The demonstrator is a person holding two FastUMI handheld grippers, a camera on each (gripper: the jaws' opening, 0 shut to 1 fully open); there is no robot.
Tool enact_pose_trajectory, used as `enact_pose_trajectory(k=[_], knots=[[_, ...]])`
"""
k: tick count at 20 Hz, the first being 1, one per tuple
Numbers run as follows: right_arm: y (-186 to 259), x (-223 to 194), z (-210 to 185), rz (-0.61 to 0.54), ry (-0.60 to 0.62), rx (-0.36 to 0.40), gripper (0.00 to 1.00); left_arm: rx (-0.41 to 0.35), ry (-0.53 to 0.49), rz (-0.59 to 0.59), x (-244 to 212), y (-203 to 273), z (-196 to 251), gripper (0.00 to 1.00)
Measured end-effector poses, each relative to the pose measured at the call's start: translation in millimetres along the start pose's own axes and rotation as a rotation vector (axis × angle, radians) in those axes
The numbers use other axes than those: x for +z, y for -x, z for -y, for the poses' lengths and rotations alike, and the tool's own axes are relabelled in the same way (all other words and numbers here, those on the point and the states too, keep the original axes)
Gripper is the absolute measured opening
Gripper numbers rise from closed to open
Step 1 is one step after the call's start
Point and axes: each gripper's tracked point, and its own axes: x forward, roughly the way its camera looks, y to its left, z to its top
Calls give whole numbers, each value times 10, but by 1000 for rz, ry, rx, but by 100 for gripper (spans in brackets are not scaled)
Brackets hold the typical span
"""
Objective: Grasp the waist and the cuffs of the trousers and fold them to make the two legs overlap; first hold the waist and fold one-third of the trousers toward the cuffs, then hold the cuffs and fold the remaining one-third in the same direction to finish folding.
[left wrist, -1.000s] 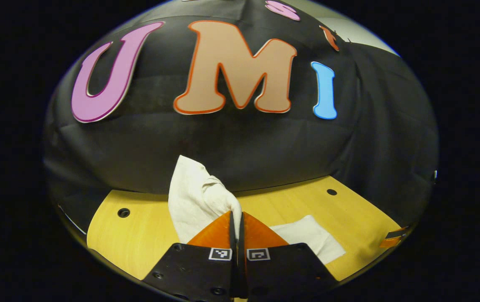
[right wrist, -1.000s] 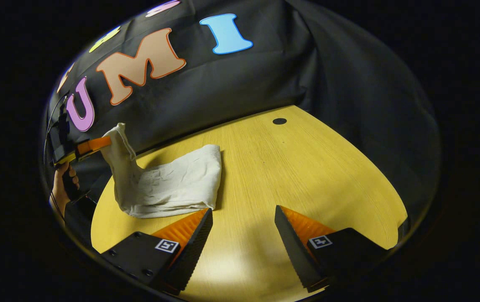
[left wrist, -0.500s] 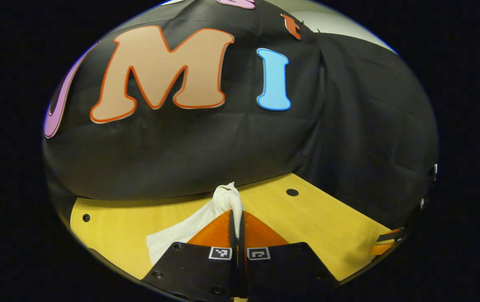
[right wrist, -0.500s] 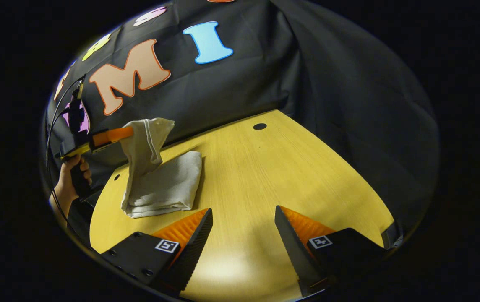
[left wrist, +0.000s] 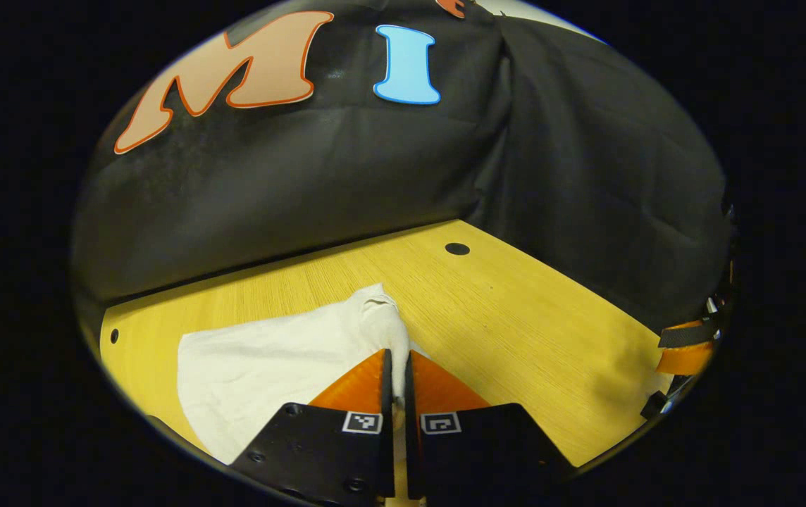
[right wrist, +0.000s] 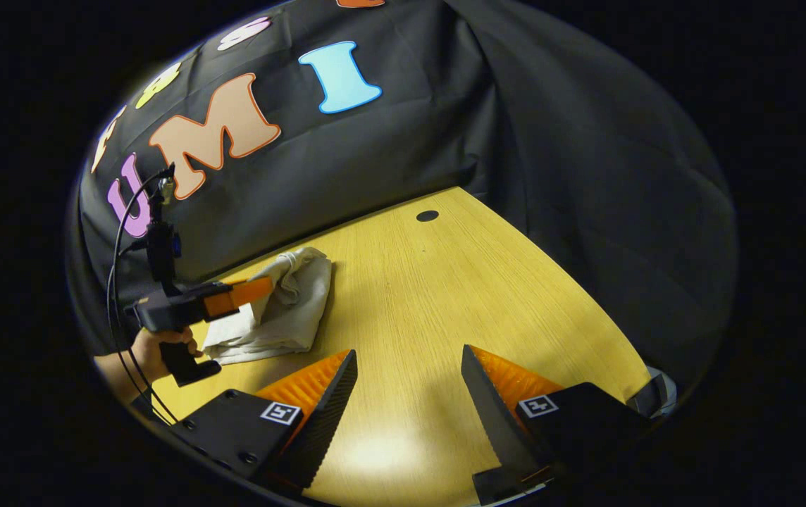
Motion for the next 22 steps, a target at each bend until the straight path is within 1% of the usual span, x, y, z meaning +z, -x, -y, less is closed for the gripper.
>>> enact_pose_trajectory(k=[2,4,5,6,8,9,11,13,15,18,20,22], knots=[[-30,35,-62,-2,10,20,96,-4,10,11,-39,72,45,5],[-76,82,-178,-10,36,44,96,-19,42,16,-76,136,94,11],[-111,107,-245,-9,54,55,96,-44,67,21,-73,208,156,14],[-147,130,-302,-4,73,65,96,-45,83,33,-50,309,170,41],[-140,240,-454,28,106,83,96,-6,86,92,79,535,40,96],[-133,334,-567,55,116,94,96,12,78,121,148,705,-1,94],[-124,515,-835,117,133,114,96,62,52,185,282,1085,-199,95],[-61,696,-1129,186,159,133,96,136,28,255,420,1535,-470,95],[24,888,-1448,257,194,155,96,219,32,319,506,2057,-748,95],[197,1147,-1893,361,232,179,96,331,29,386,500,2747,-1084,95],[314,1287,-2146,421,245,205,96,384,3,413,512,3112,-1273,95],[438,1376,-2369,464,254,221,96,415,-9,436,574,3396,-1430,94]])
